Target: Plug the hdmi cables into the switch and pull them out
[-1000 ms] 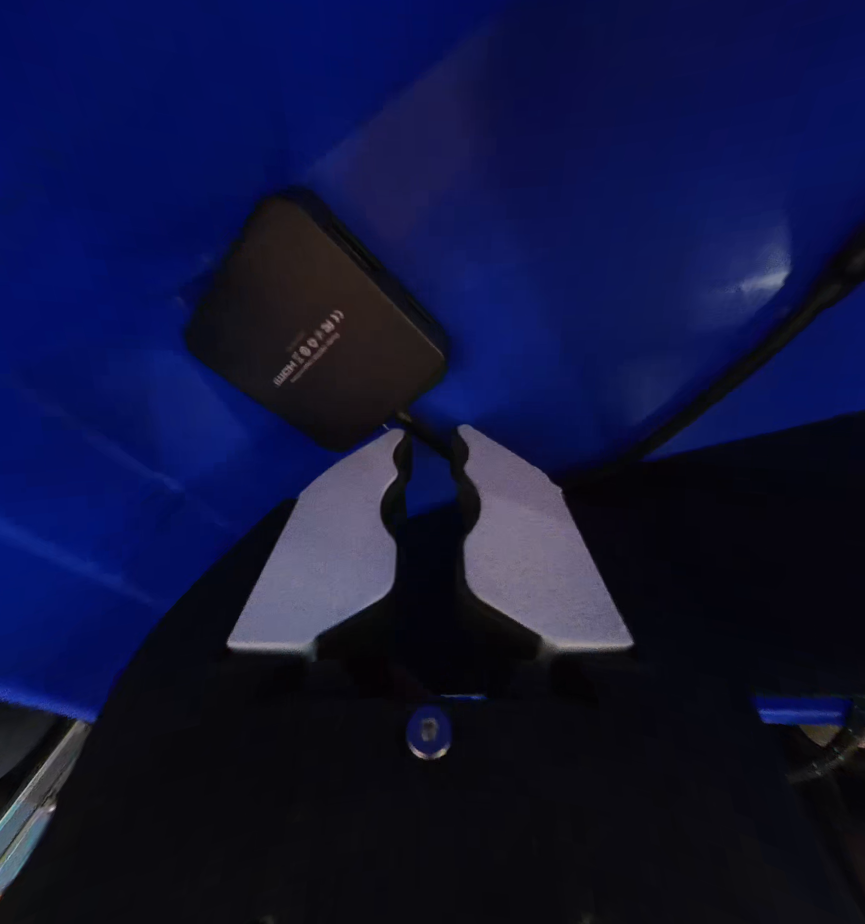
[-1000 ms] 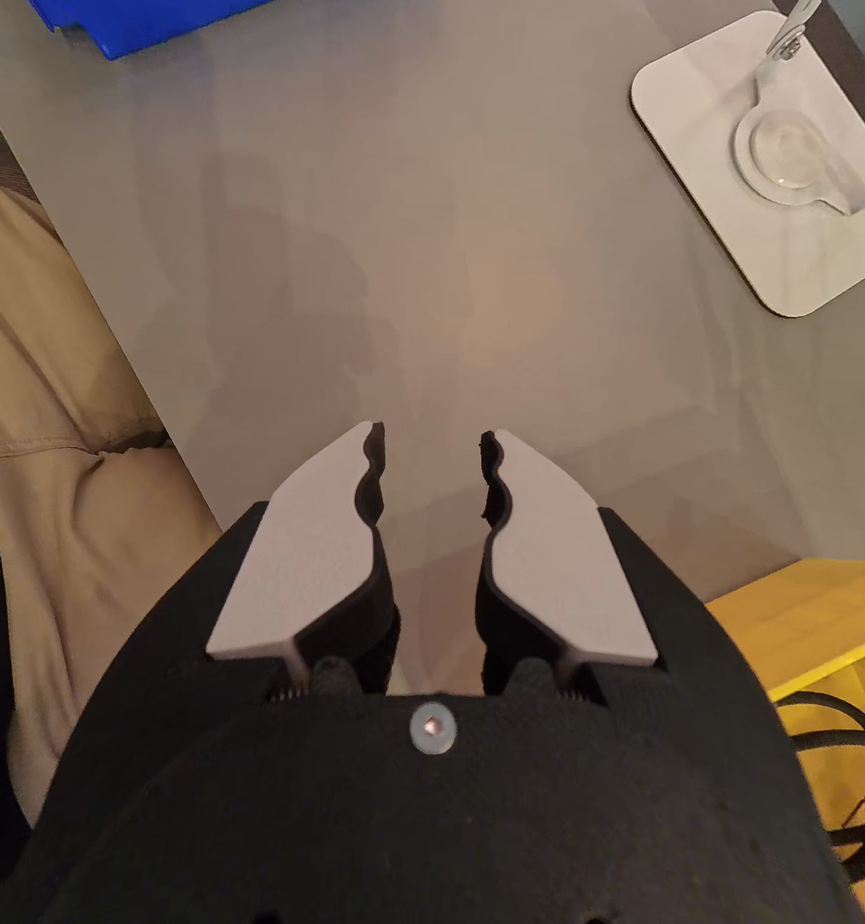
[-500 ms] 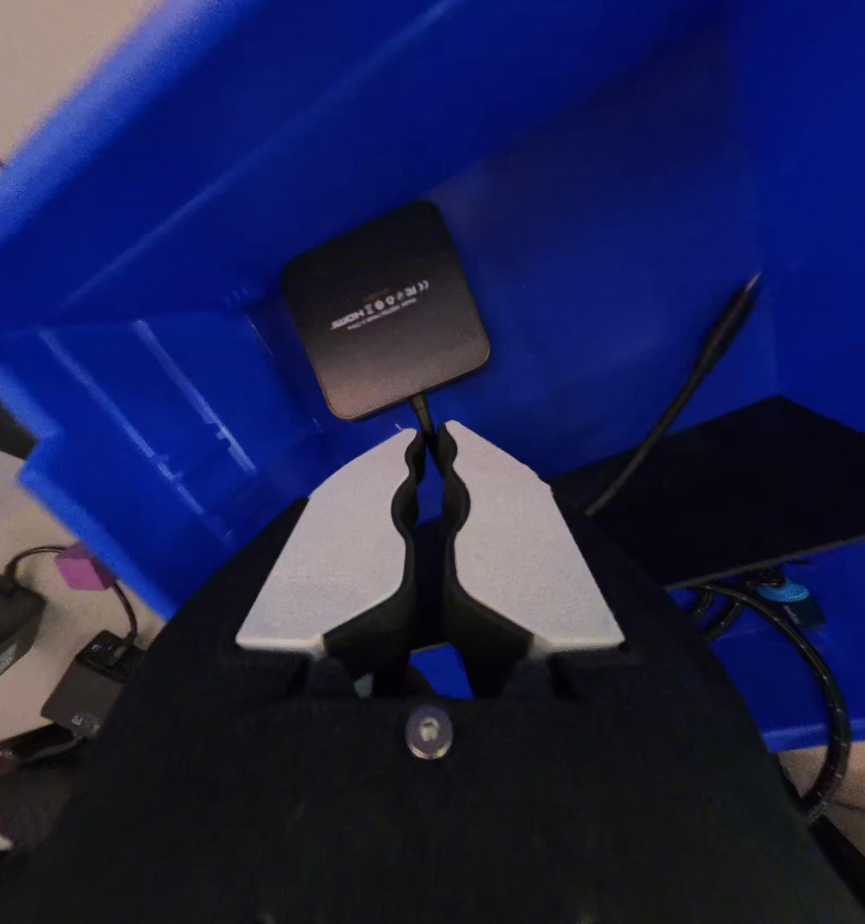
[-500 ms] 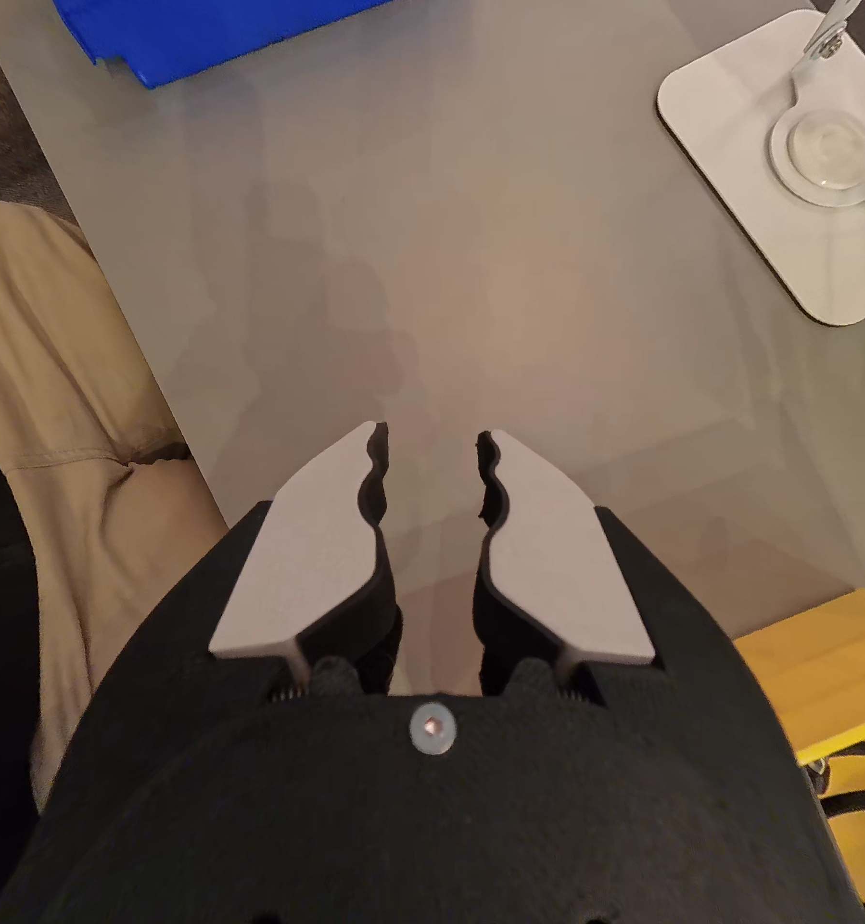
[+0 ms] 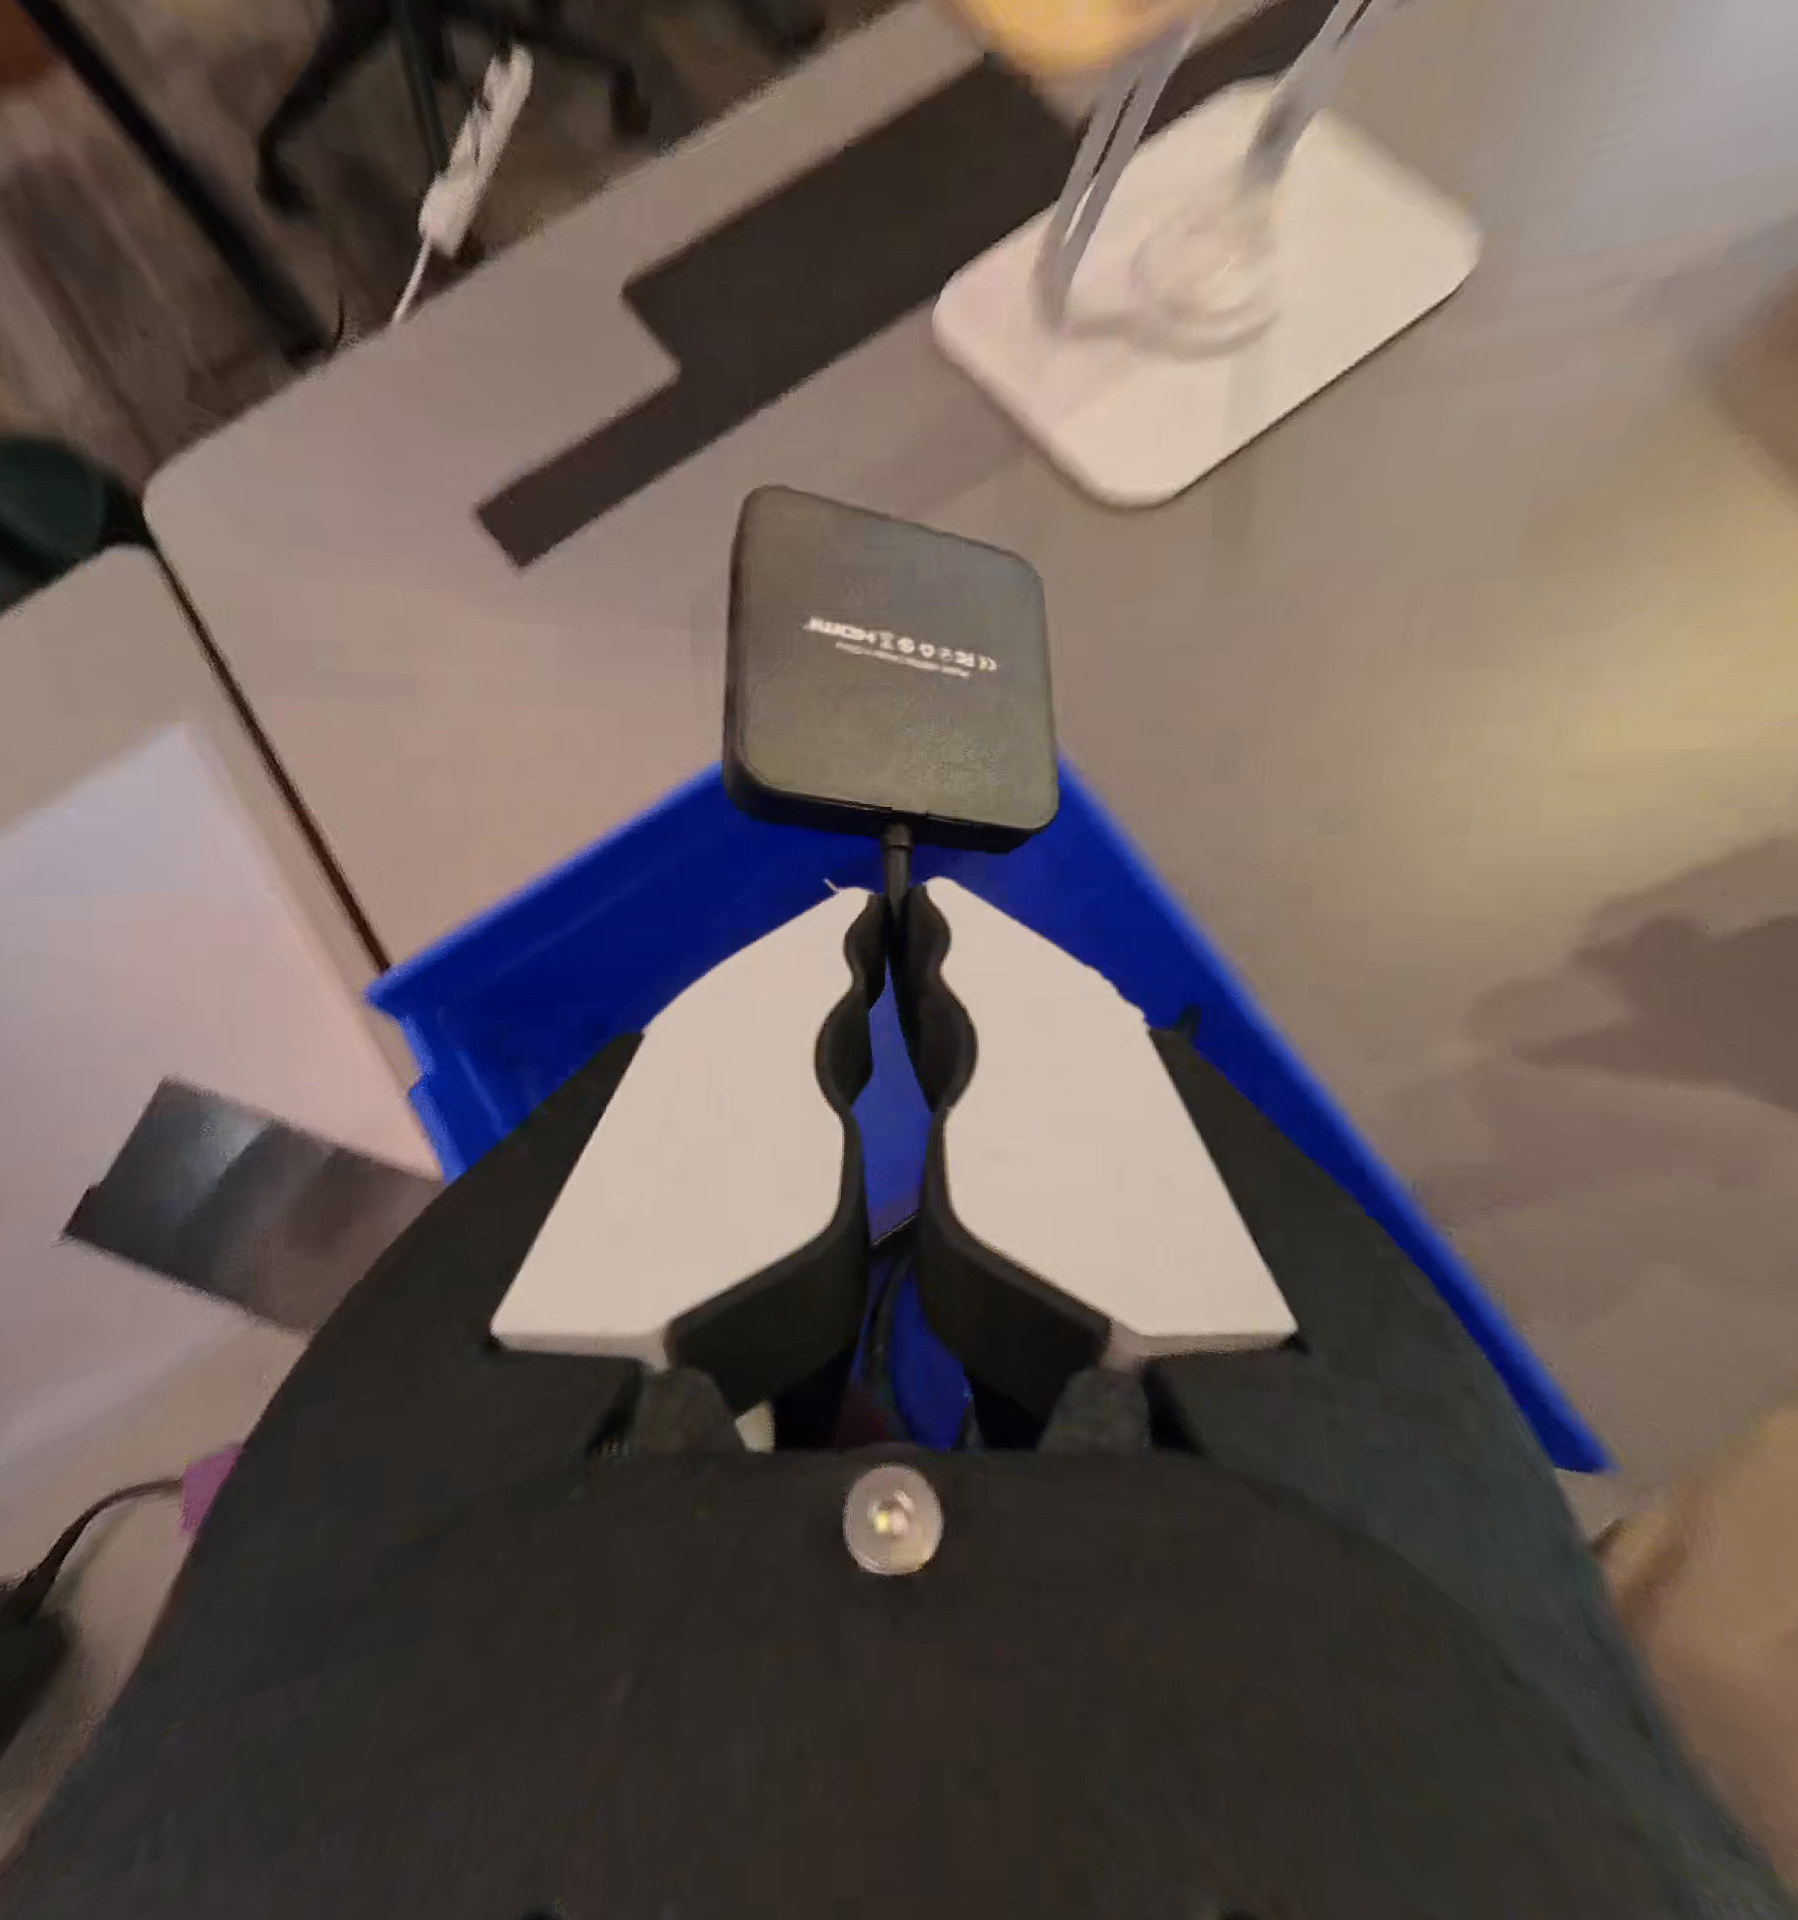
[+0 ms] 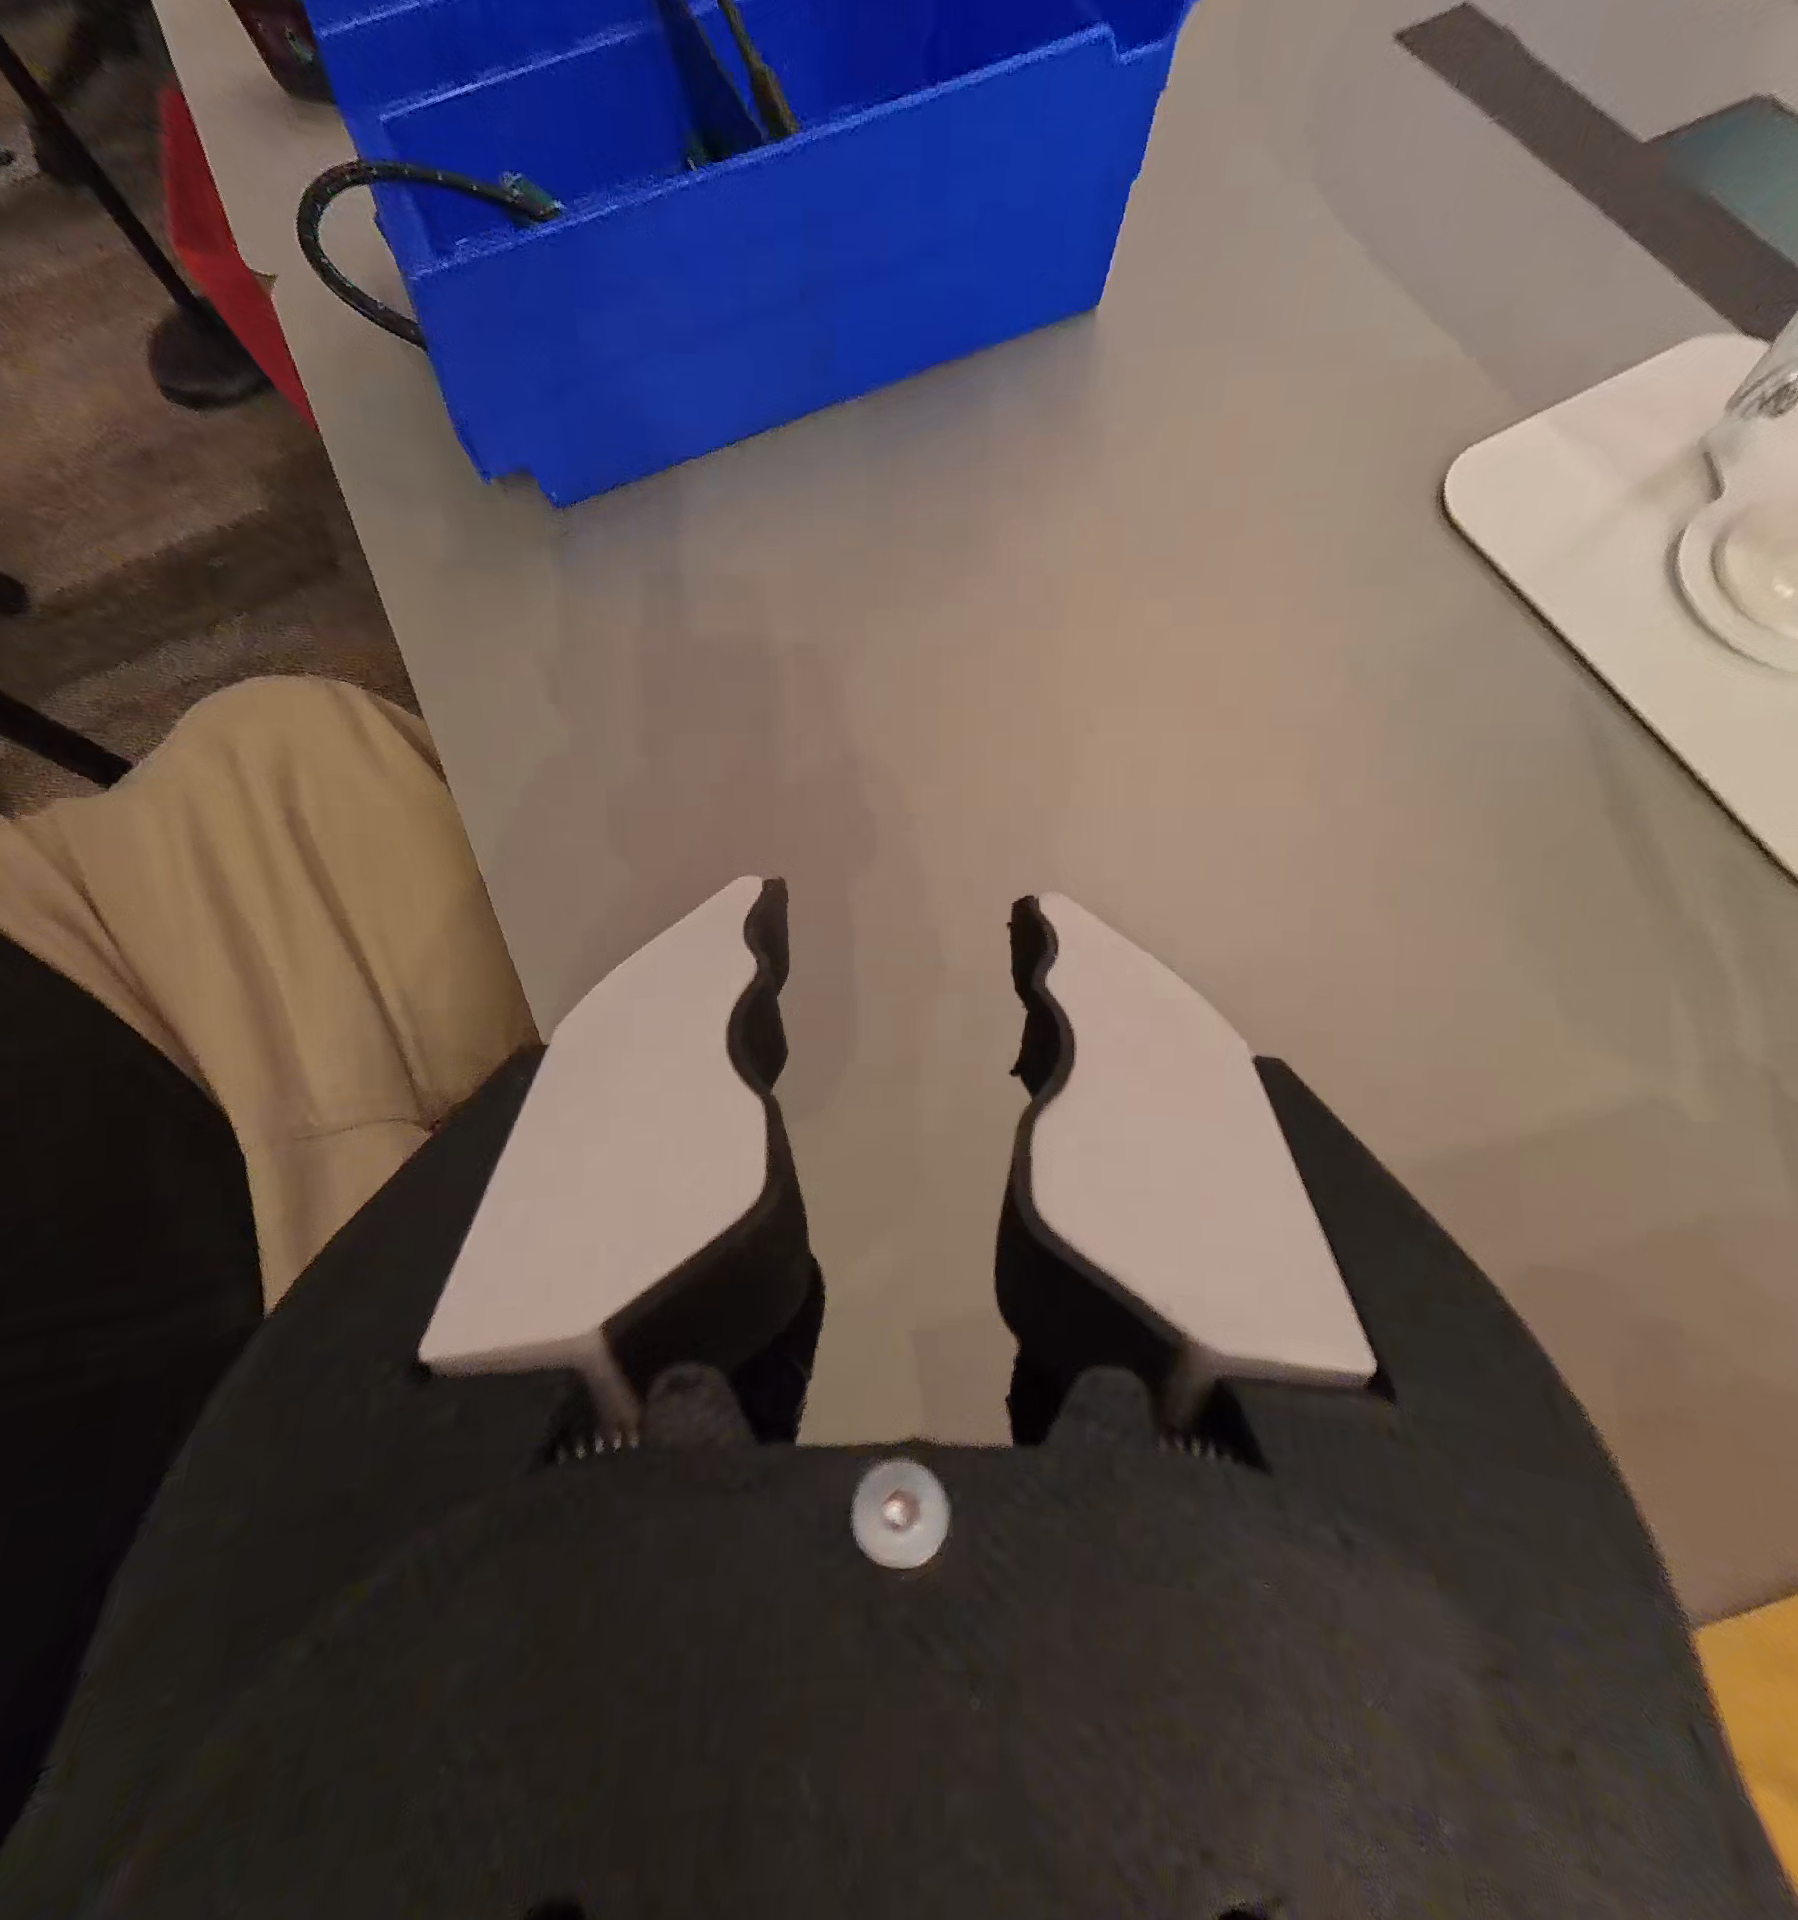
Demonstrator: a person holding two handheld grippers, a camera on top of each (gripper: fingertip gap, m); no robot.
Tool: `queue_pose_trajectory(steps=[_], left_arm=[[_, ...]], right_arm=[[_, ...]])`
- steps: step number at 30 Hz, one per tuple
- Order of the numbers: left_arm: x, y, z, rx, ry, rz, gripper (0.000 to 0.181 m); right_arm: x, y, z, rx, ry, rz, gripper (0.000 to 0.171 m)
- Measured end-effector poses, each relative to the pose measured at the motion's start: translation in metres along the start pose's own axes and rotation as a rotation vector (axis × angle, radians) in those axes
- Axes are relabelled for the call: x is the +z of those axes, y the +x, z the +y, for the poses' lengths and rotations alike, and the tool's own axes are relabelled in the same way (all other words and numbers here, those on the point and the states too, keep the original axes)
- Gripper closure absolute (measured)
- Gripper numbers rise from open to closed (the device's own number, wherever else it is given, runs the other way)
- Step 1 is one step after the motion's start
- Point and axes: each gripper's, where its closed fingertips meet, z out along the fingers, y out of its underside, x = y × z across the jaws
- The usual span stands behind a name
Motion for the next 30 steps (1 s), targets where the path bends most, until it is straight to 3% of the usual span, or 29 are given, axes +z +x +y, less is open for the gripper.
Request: queue_pose_trajectory(steps=[1,5,10,16,20,23,25,29,30], left_arm=[[-0.008,0.008,-0.012,0.002,0.048,0.016,0.178],[-0.032,0.052,-0.047,0.018,0.182,0.159,0.177],[-0.04,0.115,-0.068,0.128,0.211,0.297,0.177],[-0.036,0.209,-0.068,0.266,0.141,0.546,0.178],[-0.03,0.255,-0.056,0.395,0.075,0.672,0.178],[-0.023,0.277,-0.045,0.518,-0.004,0.698,0.178],[-0.021,0.286,-0.042,0.564,-0.049,0.724,0.178],[-0.02,0.295,-0.044,0.586,-0.093,0.807,0.178],[-0.02,0.295,-0.044,0.598,-0.095,0.824,0.178]], right_arm=[[0.002,-0.002,-0.004,-0.016,0.002,0.006,0.13],[0.008,-0.019,-0.035,-0.04,0.127,-0.021,0.123],[0.001,-0.025,-0.073,-0.063,0.34,-0.021,0.112],[-0.011,-0.02,-0.087,-0.171,0.516,0.055,0.104],[-0.023,-0.031,-0.094,-0.184,0.638,-0.013,0.092],[-0.026,-0.03,-0.09,-0.207,0.649,-0.022,0.081],[-0.019,-0.028,-0.08,-0.322,0.568,0.033,0.071],[-0.005,-0.024,-0.056,-0.661,0.381,0.226,0.069],[-0.005,-0.021,-0.055,-0.716,0.354,0.285,0.076]])
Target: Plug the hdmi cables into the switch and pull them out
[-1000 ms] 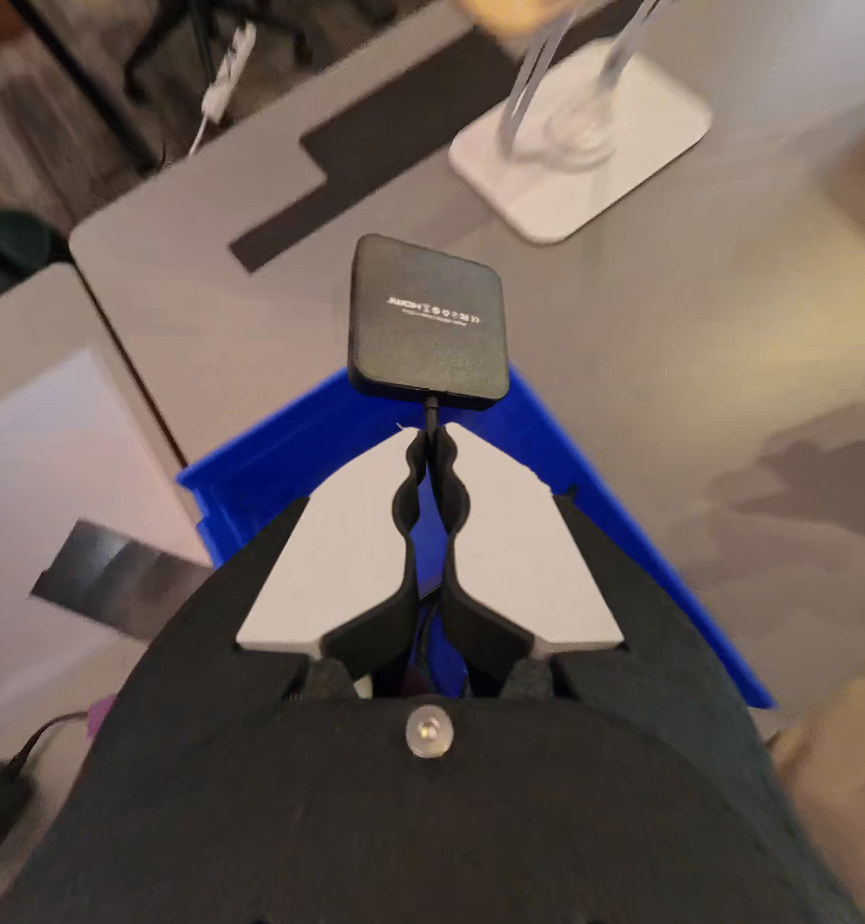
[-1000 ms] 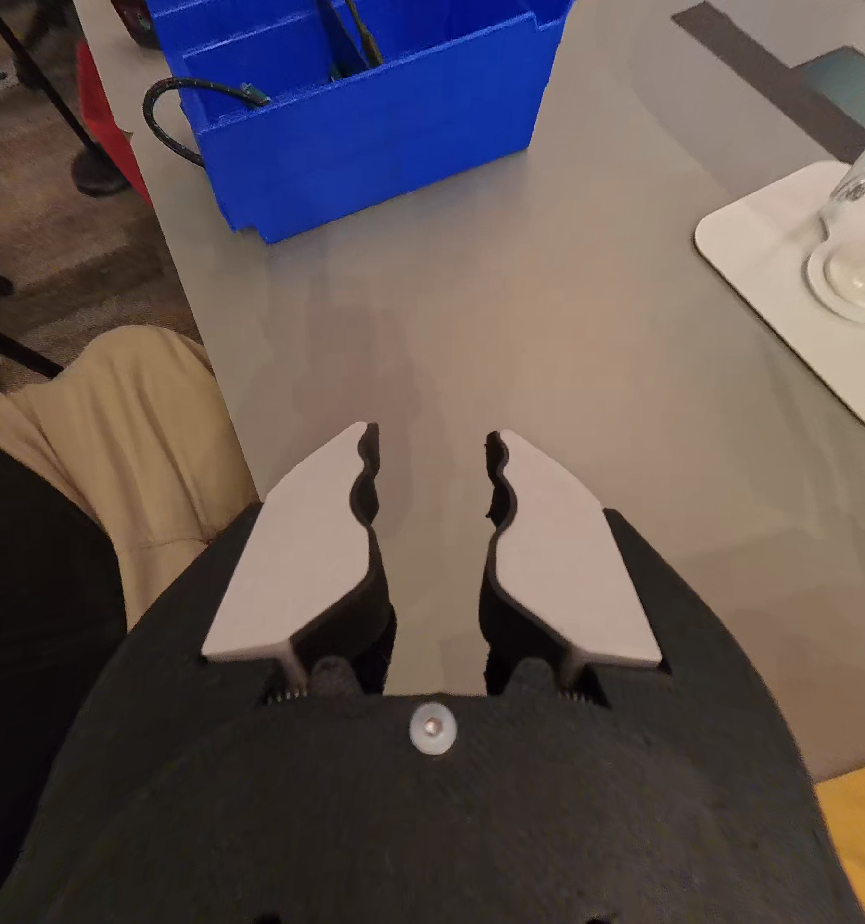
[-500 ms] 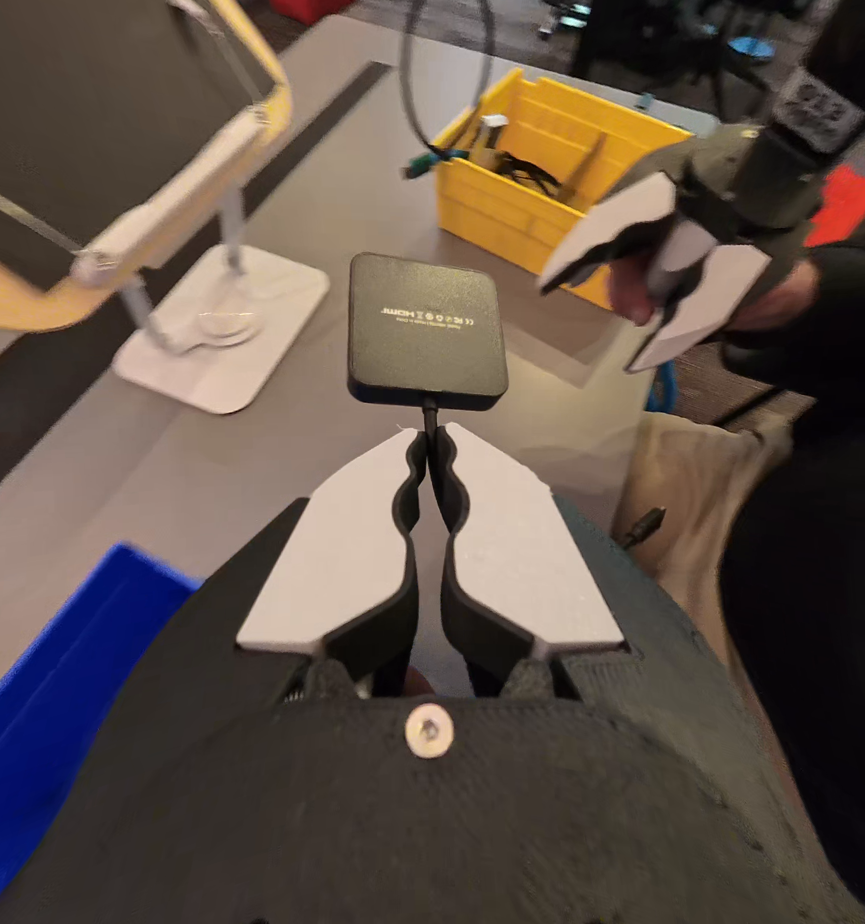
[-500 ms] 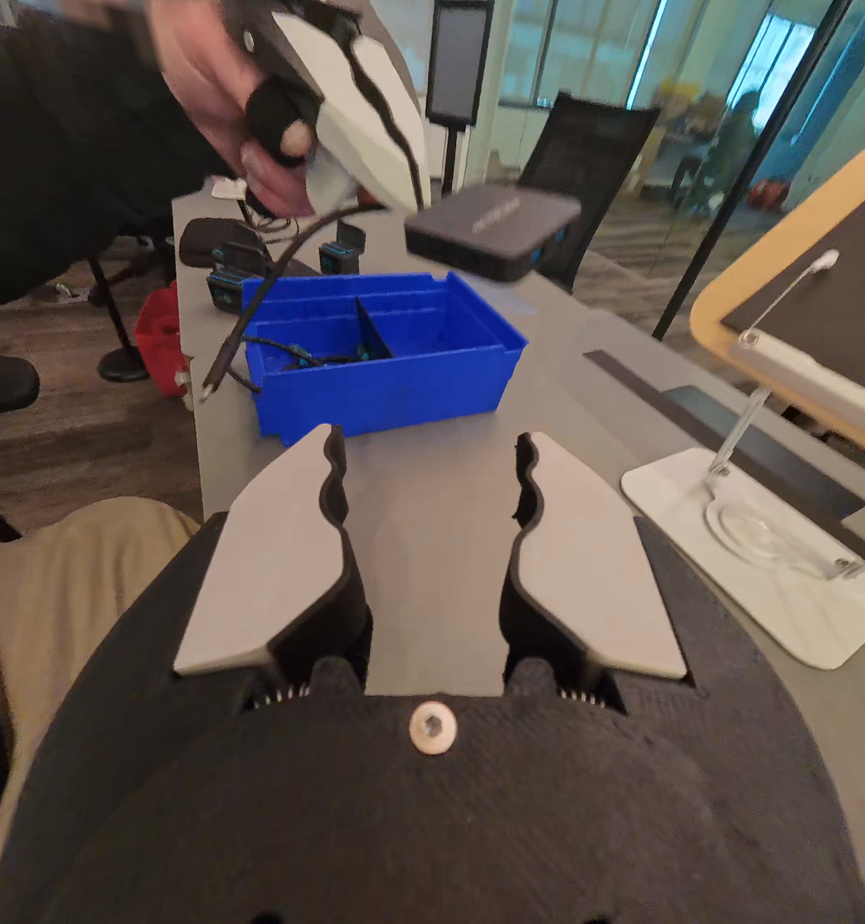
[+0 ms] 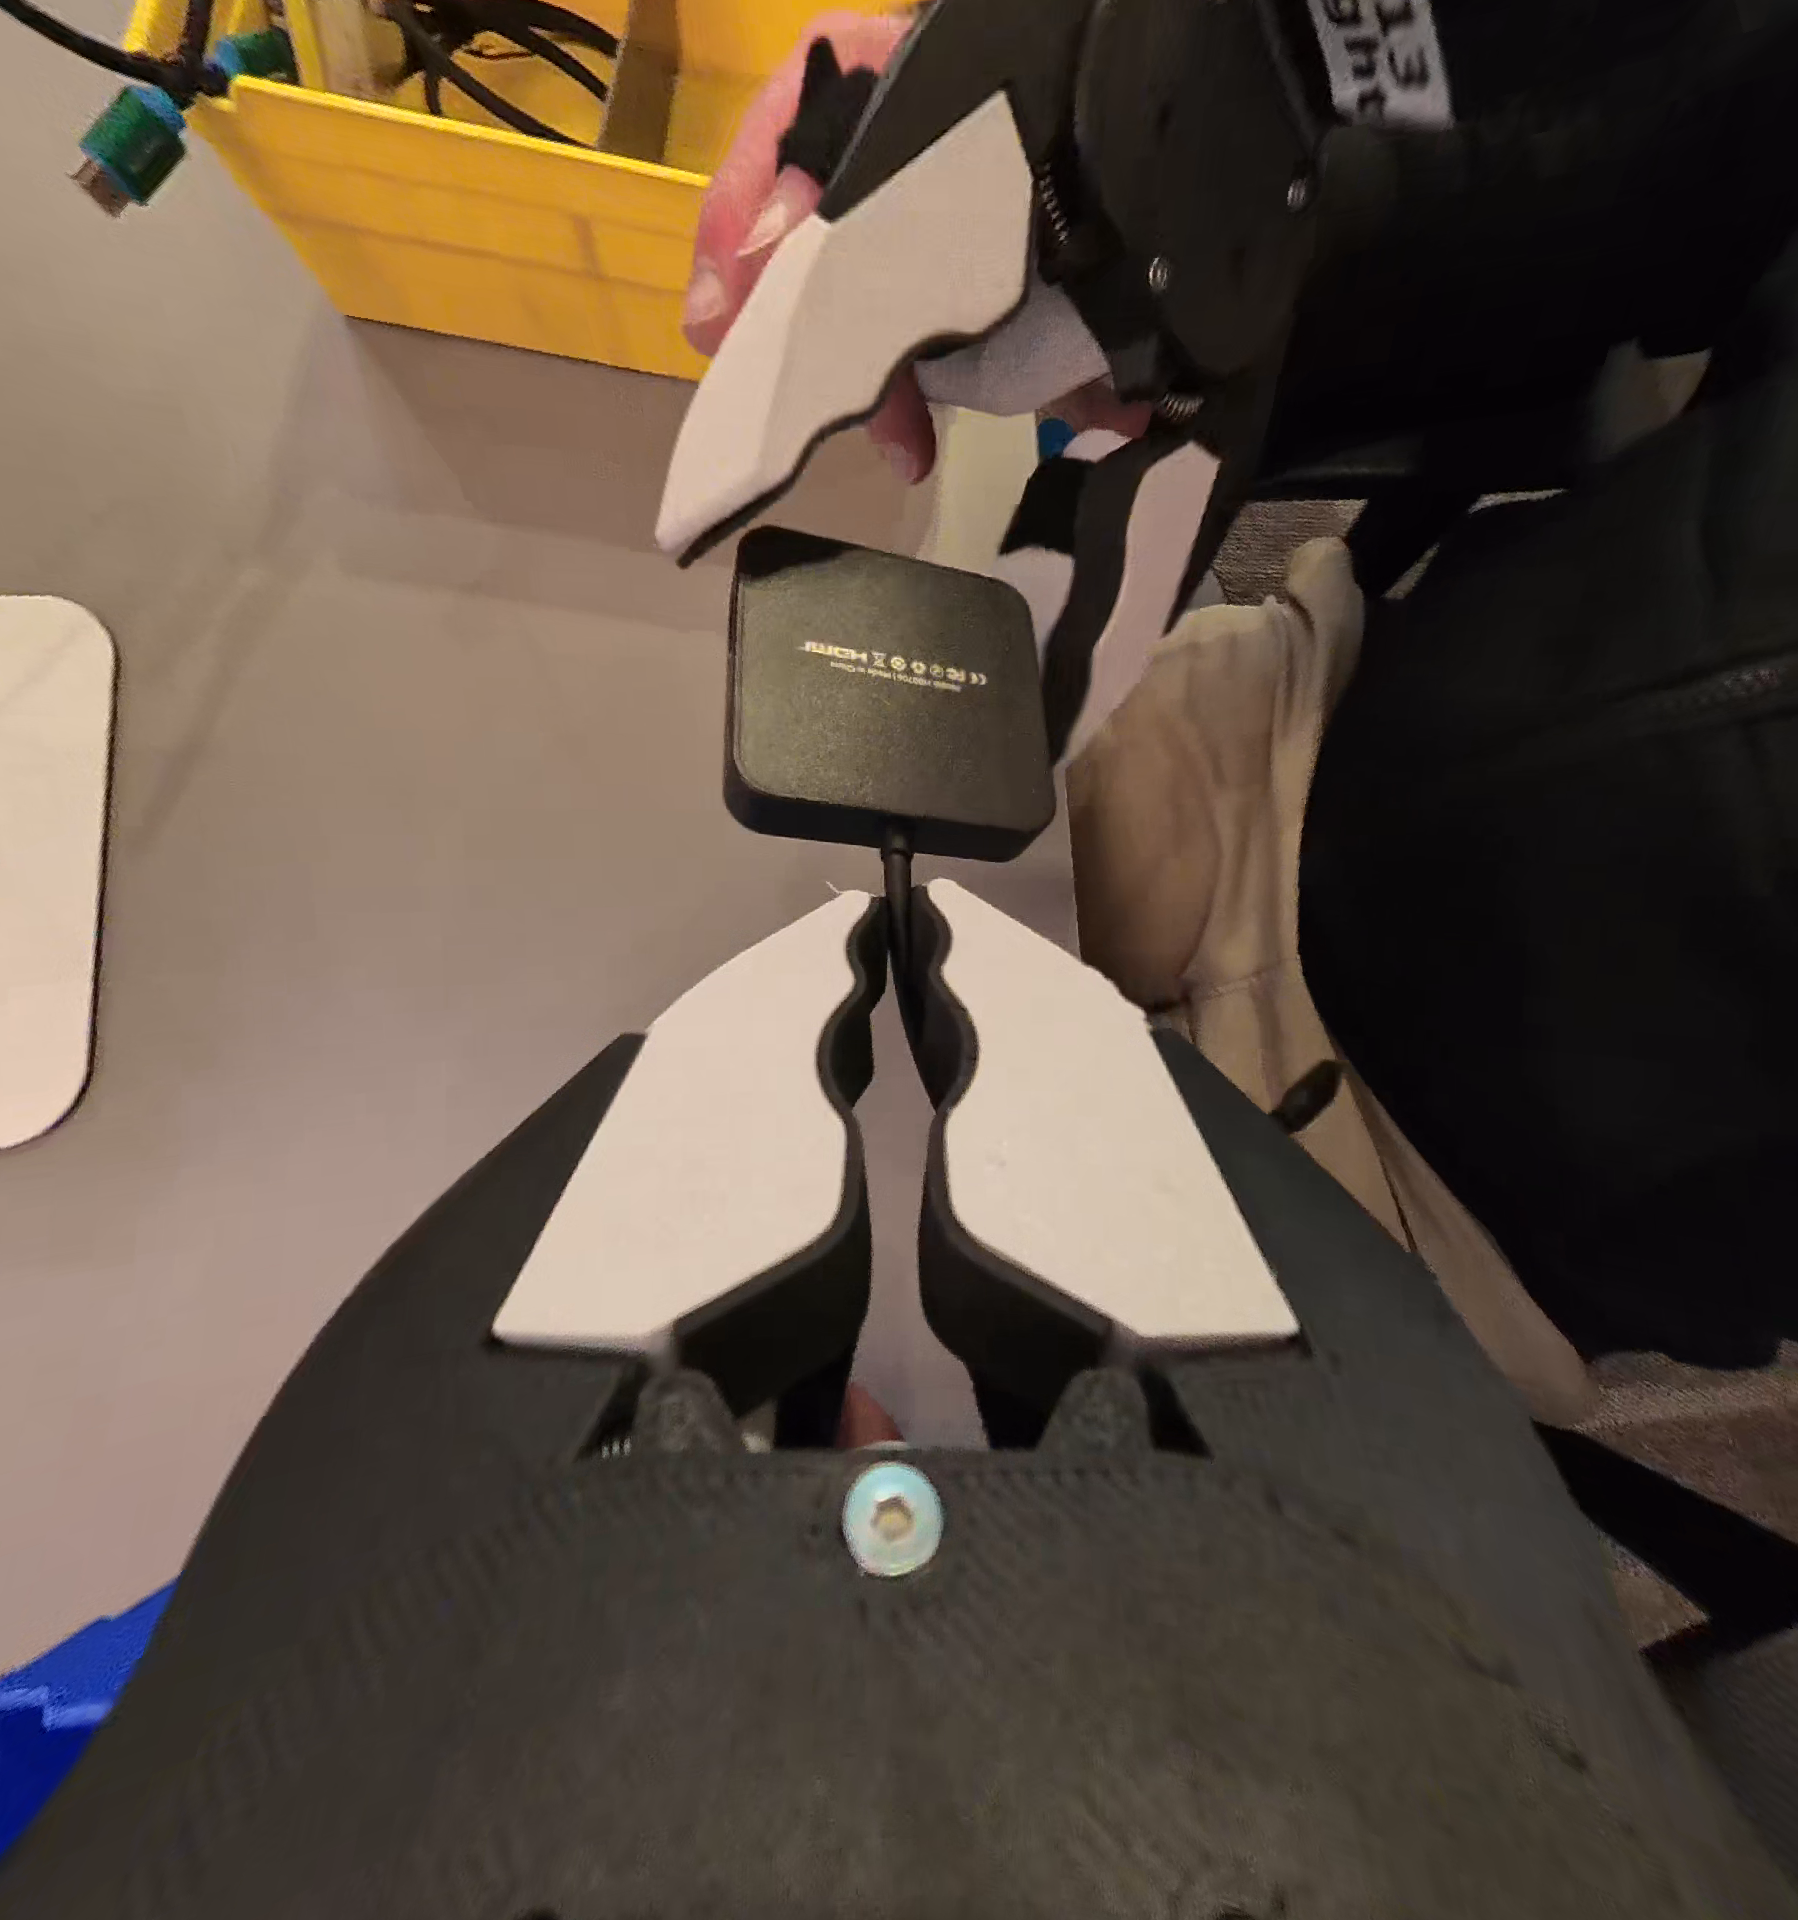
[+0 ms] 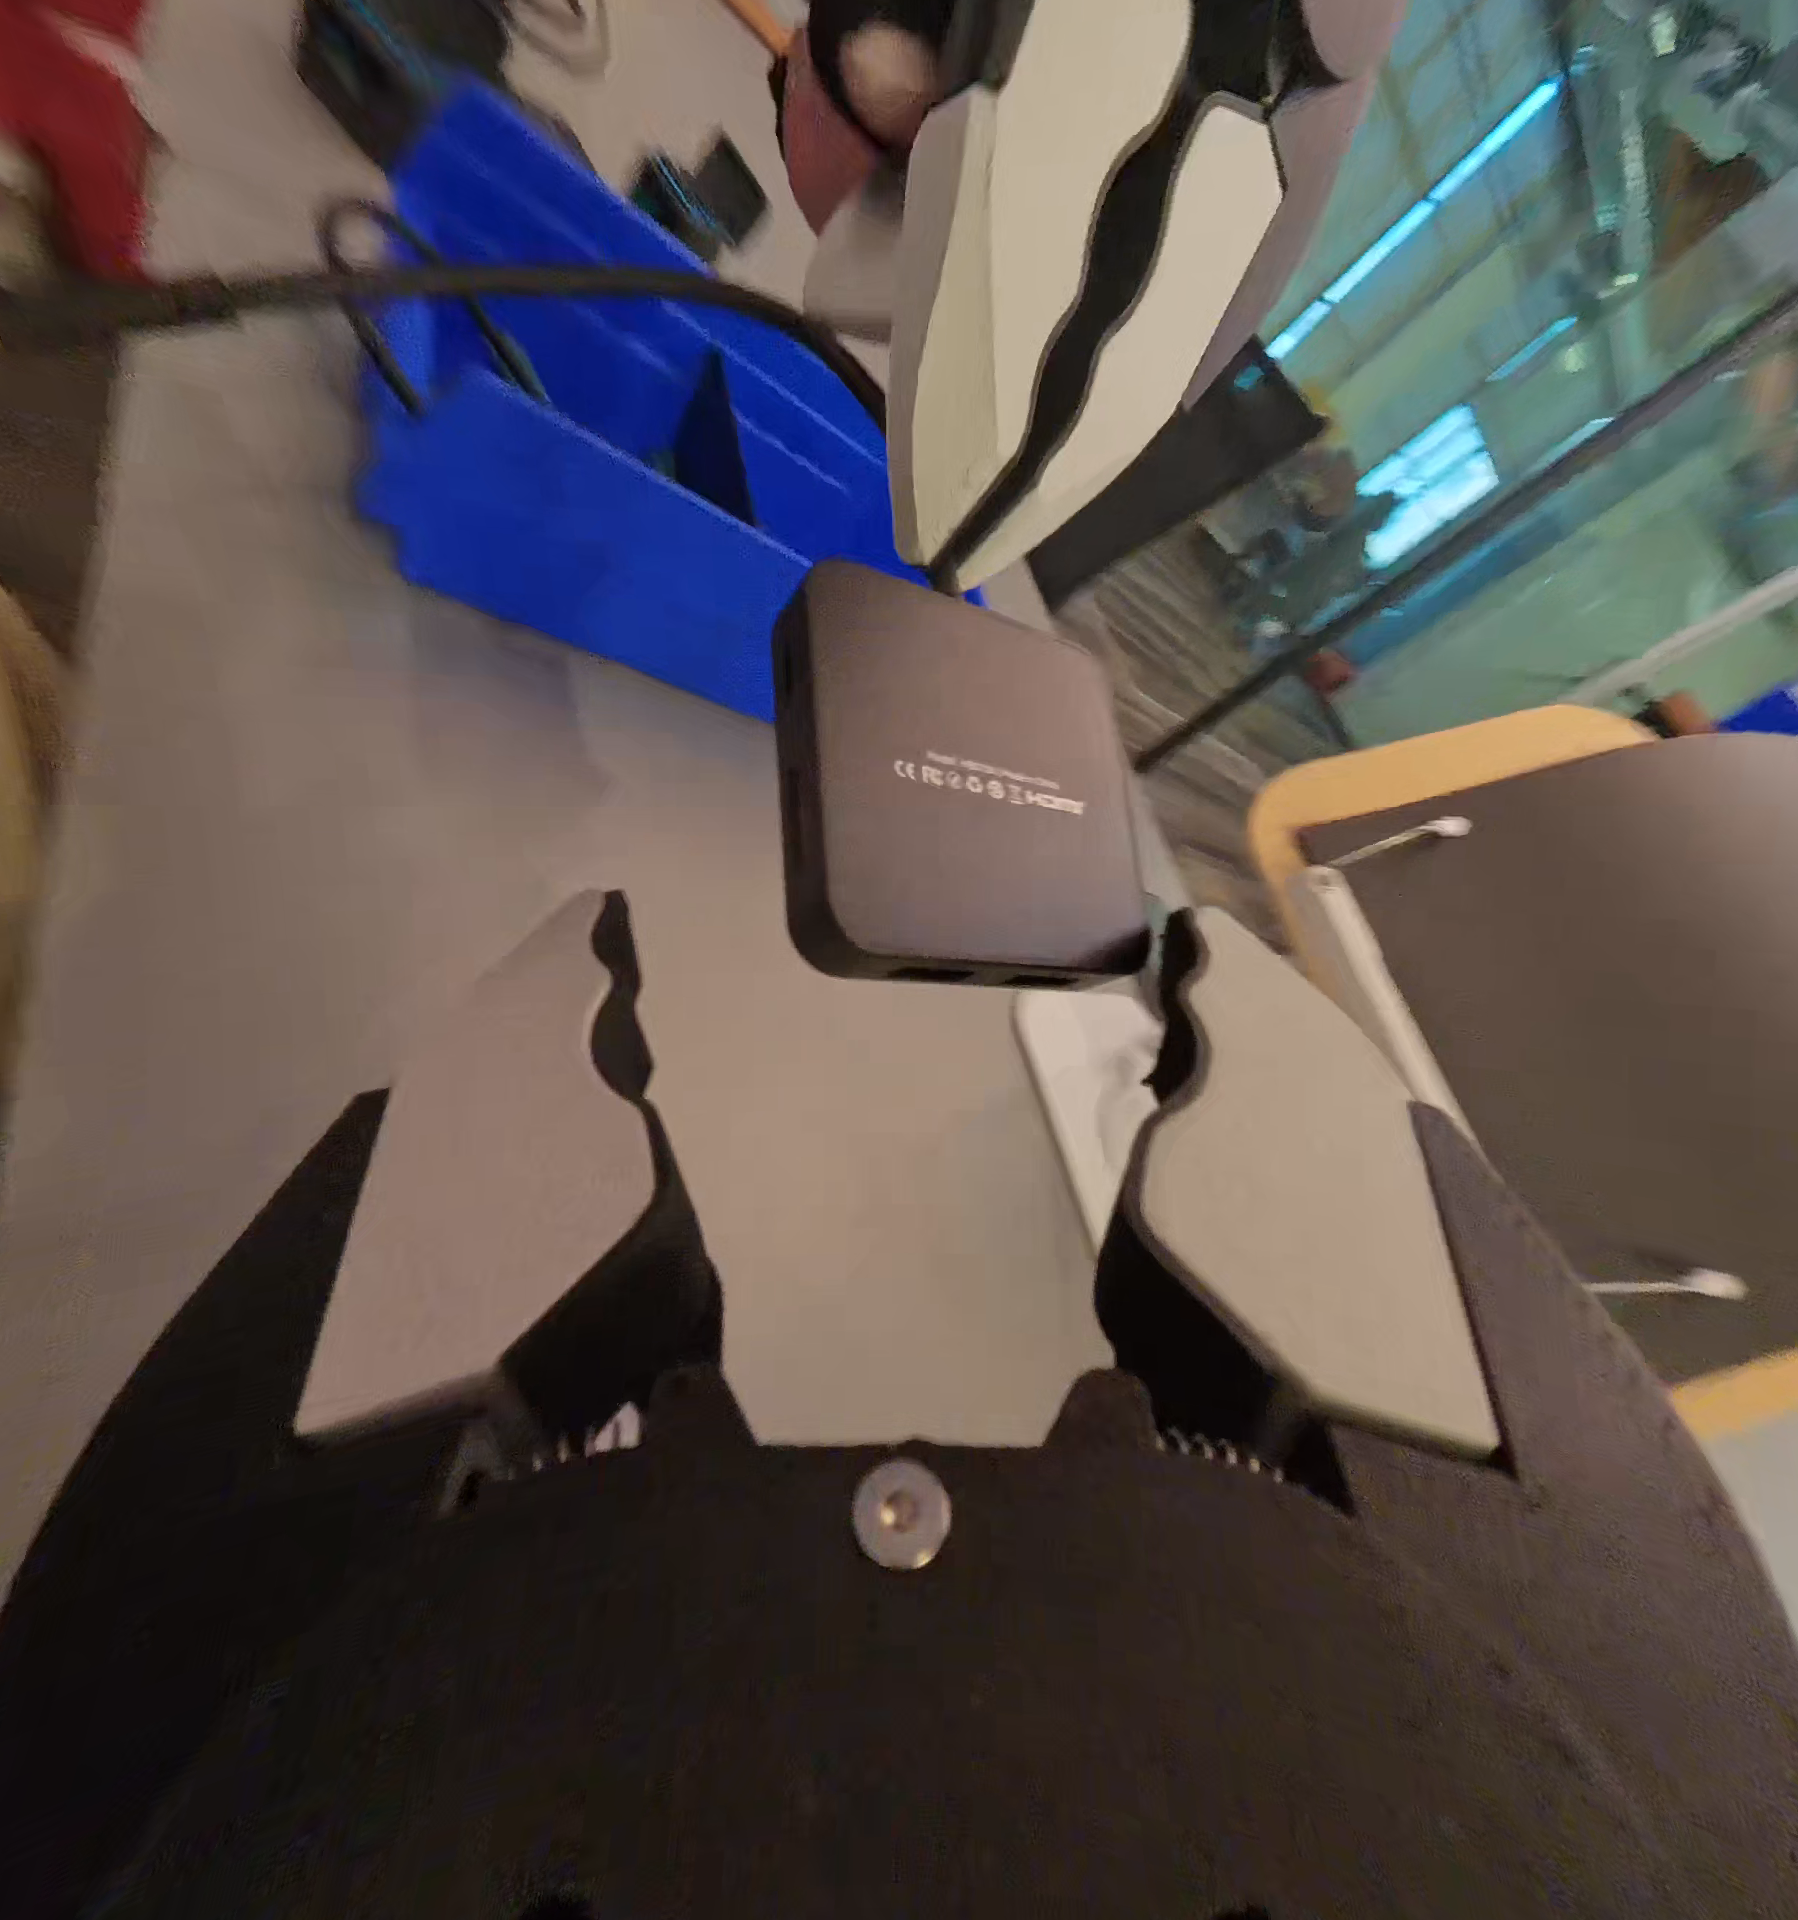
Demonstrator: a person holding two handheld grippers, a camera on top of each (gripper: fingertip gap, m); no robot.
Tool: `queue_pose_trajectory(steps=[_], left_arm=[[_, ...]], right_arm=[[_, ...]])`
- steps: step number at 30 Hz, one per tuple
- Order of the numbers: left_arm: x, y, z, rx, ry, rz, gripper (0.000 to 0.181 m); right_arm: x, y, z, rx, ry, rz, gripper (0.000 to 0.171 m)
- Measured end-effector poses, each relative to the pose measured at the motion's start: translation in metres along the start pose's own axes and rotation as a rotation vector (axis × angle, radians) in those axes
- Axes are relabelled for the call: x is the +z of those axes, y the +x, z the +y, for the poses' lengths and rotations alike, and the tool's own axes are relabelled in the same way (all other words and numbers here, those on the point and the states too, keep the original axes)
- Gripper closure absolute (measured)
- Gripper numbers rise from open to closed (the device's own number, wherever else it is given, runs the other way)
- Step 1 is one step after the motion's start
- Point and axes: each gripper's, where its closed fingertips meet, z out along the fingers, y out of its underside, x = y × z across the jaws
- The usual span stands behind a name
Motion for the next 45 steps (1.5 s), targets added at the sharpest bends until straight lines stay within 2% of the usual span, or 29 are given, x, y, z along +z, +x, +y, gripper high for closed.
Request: queue_pose_trajectory(steps=[2,3,6,7,10,11,14,17,19,22,23,25,28,32,37,39,40,42,44,45], left_arm=[[0.002,0.005,-0.002,0.022,0.014,0.068,0.178],[0.004,0.008,-0.003,0.019,0.016,0.105,0.178],[0.016,0.013,0.001,0.019,-0.01,0.154,0.178],[0.019,0.013,0.002,0.012,-0.009,0.167,0.178],[0.024,0.002,0.0,0.01,0.029,0.096,0.172],[0.024,-0.007,-0.002,0.02,0.042,0.029,0.161],[0.017,-0.028,-0.009,0.09,0.067,-0.186,0.153],[0.012,-0.026,-0.021,0.23,0.104,-0.343,0.145],[0.015,-0.017,-0.025,0.394,0.058,-0.443,0.14],[0.019,-0.014,-0.016,0.584,-0.167,-0.594,0.134],[0.022,-0.014,-0.014,0.616,-0.217,-0.612,0.133],[0.038,-0.007,-0.013,0.645,-0.238,-0.583,0.146],[0.052,-0.016,-0.004,0.752,-0.338,-0.667,0.167],[0.052,-0.016,-0.01,0.769,-0.247,-0.703,0.167],[0.049,-0.003,-0.017,0.809,-0.127,-0.62,0.167],[0.05,0.004,-0.02,0.827,-0.081,-0.577,0.167],[0.051,0.007,-0.02,0.829,-0.068,-0.548,0.167],[0.053,0.007,-0.02,0.801,-0.045,-0.52,0.167],[0.051,-0.003,-0.014,0.803,-0.11,-0.556,0.164],[0.047,-0.011,-0.011,0.815,-0.167,-0.6,0.151]], right_arm=[[0.002,0.001,0.003,-0.133,-0.064,0.058,0.09],[0.003,0.002,0.003,-0.201,-0.086,0.093,0.102],[0.001,0.007,0.008,-0.307,-0.159,0.182,0.156],[0.0,0.008,0.01,-0.306,-0.169,0.18,0.158],[-0.001,0.008,0.018,-0.18,-0.171,0.12,0.158],[-0.002,0.009,0.021,-0.15,-0.175,0.114,0.158],[-0.001,0.01,0.029,-0.079,-0.208,0.098,0.157],[0.001,0.009,0.035,-0.027,-0.228,0.08,0.157],[0.002,0.008,0.042,-0.016,-0.269,0.072,0.158],[0.006,0.004,0.048,-0.045,-0.315,0.072,0.157],[0.007,0.002,0.045,-0.053,-0.313,0.064,0.157],[0.009,-0.001,0.038,-0.067,-0.309,0.063,0.157],[0.009,-0.002,0.033,-0.084,-0.32,0.085,0.158],[0.003,0.001,0.027,-0.085,-0.238,0.093,0.157],[0.004,-0.008,0.009,-0.092,-0.135,0.035,0.136],[0.005,-0.013,0.006,-0.124,-0.125,0.026,0.142],[0.003,-0.011,0.004,-0.133,-0.123,0.046,0.158],[0.002,-0.009,0.007,-0.105,-0.152,0.037,0.158],[0.004,-0.008,0.015,-0.091,-0.201,0.038,0.158],[0.005,-0.008,0.02,-0.098,-0.233,0.038,0.158]])
